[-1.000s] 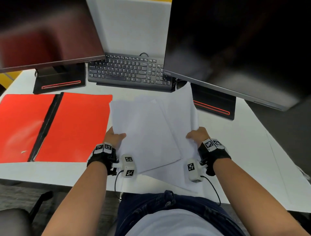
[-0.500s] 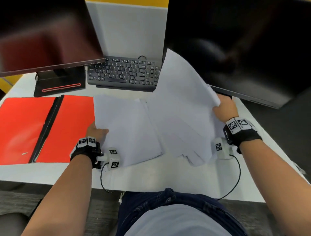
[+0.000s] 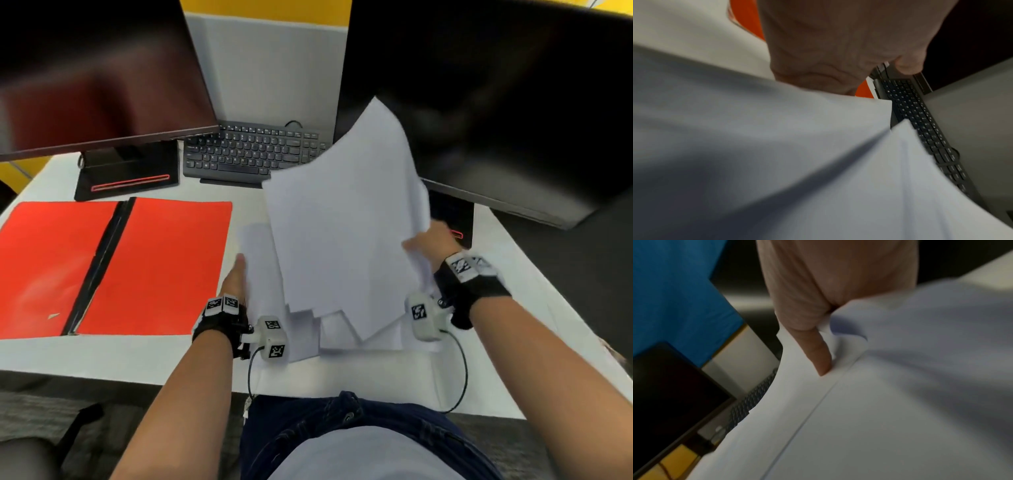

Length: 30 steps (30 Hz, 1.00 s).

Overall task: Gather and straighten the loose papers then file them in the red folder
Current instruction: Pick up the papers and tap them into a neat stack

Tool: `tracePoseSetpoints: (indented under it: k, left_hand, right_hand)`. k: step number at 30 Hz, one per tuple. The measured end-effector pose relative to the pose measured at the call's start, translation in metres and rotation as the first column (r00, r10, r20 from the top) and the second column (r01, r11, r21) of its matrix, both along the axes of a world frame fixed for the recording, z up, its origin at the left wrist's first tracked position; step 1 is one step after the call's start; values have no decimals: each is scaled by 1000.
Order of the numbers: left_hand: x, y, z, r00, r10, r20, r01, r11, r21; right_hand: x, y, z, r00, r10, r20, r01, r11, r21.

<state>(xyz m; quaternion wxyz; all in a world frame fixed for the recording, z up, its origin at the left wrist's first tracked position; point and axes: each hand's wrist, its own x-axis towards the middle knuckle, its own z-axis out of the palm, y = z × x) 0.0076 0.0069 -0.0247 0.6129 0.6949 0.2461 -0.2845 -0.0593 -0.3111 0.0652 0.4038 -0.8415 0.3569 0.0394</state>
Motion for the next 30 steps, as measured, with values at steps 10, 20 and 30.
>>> tracePoseSetpoints:
  k: [10,20,30]
  left_hand:
    - [11,-5,6,992,-109,-70,117,984,132]
    - [23,-10,1,987,-136,-85,156,937,312]
    - [21,-30,14,986,-162,-31,165,945,282]
  right_hand:
    - [-13,25,-81,984,-147,-104,162,975,149]
    - [-19,5,-64,990,-62,-126,35,978,-207]
    - [-4,-15,-64,919,-11,-394,-77,975,-209]
